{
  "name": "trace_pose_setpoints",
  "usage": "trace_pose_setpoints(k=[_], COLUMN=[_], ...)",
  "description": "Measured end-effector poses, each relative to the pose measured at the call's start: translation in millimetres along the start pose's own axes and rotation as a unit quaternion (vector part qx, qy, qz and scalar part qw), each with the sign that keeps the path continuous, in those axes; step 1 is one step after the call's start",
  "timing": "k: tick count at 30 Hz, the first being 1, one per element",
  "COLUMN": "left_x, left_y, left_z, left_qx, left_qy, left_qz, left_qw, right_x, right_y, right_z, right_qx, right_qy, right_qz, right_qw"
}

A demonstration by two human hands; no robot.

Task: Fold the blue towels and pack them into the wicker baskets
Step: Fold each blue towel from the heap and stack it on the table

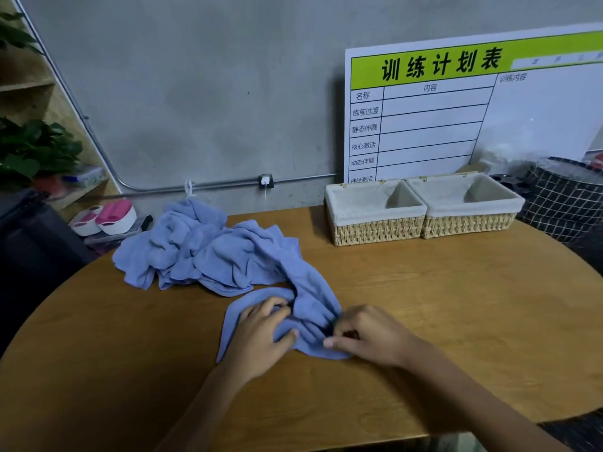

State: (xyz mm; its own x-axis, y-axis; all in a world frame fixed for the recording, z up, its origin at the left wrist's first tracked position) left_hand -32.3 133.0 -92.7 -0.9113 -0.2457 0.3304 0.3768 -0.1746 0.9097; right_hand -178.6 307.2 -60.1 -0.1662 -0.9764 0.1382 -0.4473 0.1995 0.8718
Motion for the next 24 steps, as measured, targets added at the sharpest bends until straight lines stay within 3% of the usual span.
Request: trace_pose_setpoints(k=[2, 4, 9, 13, 24], left_x=[-4, -8, -24, -39, -40], left_y=[-8, -8, 3, 8, 9], left_z=[3, 1, -7, -17, -13], left_qx=[0.009, 0.001, -0.022, -0.015, -0.016], left_qy=[-0.003, -0.002, 0.001, 0.02, 0.028], left_qz=[-0.007, -0.019, -0.006, 0.008, 0.028], left_qw=[1.0, 1.0, 1.0, 1.0, 0.999], right_x=[3, 18, 50, 34, -13], right_y=[12, 12, -16, -7, 30], right_z=[-2, -2, 28, 45, 62], right_qx=[0.016, -0.025, -0.088, -0.161, -0.341], right_qy=[0.029, 0.065, 0.017, -0.031, -0.129], right_qz=[0.093, 0.135, 0.07, 0.139, 0.231], right_qw=[0.995, 0.988, 0.993, 0.977, 0.902])
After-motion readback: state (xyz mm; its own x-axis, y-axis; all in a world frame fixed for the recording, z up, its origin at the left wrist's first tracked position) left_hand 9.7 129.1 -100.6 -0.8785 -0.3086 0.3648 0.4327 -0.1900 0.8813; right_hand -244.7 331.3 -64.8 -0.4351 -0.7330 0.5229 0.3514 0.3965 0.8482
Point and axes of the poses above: each hand's wrist, its own x-axis towards the middle knuckle, its own y-axis out of the back of the hand, z = x × y, the point moved 4 cm from there along x, towards the middle knuckle, and after that the axes turned 5 degrees about -y, right-handed, at the moved point
